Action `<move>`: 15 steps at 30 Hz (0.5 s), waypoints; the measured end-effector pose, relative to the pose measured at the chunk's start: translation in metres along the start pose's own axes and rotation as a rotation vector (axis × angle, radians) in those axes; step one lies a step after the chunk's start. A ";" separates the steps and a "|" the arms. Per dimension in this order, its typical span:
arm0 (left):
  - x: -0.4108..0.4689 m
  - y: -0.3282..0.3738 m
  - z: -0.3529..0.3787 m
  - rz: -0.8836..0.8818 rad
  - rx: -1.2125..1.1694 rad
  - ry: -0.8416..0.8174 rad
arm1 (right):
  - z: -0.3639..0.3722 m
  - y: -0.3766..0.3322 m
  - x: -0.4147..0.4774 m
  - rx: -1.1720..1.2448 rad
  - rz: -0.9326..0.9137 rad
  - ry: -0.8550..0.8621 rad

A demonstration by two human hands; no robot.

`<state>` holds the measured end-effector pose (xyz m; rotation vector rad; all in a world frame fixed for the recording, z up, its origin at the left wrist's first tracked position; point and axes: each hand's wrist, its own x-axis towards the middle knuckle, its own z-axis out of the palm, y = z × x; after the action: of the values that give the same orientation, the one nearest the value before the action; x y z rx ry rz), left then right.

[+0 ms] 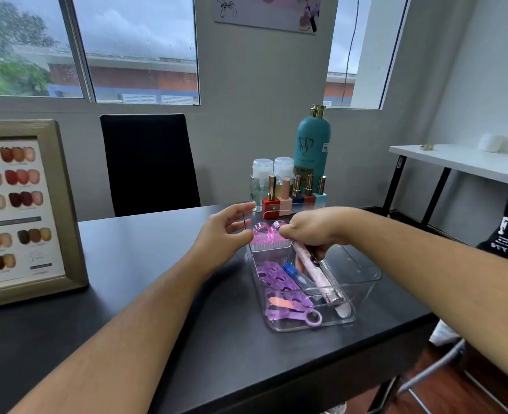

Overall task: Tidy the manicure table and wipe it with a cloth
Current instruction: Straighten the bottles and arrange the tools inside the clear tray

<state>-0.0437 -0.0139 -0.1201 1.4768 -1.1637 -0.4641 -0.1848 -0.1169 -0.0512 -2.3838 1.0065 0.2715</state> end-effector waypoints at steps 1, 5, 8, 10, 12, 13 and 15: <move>0.000 0.000 0.000 -0.001 -0.002 -0.003 | -0.001 0.000 0.000 0.004 0.000 0.024; 0.001 0.000 0.000 -0.008 0.003 -0.003 | -0.010 0.004 -0.001 -0.019 0.011 0.113; 0.001 0.000 0.000 -0.010 -0.004 -0.002 | -0.016 0.008 0.000 0.012 0.025 0.140; 0.000 0.001 0.000 -0.010 -0.012 -0.003 | -0.018 0.009 0.002 0.004 0.027 0.174; 0.000 0.002 0.000 -0.010 -0.012 -0.001 | -0.018 0.009 0.005 -0.002 0.023 0.199; -0.001 0.002 0.000 -0.011 -0.012 -0.001 | -0.017 0.009 0.005 -0.002 0.016 0.195; -0.001 0.002 0.000 -0.010 -0.012 -0.001 | -0.014 0.009 0.005 -0.016 0.000 0.154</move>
<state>-0.0453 -0.0132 -0.1187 1.4729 -1.1532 -0.4783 -0.1877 -0.1330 -0.0449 -2.4490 1.0772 0.0978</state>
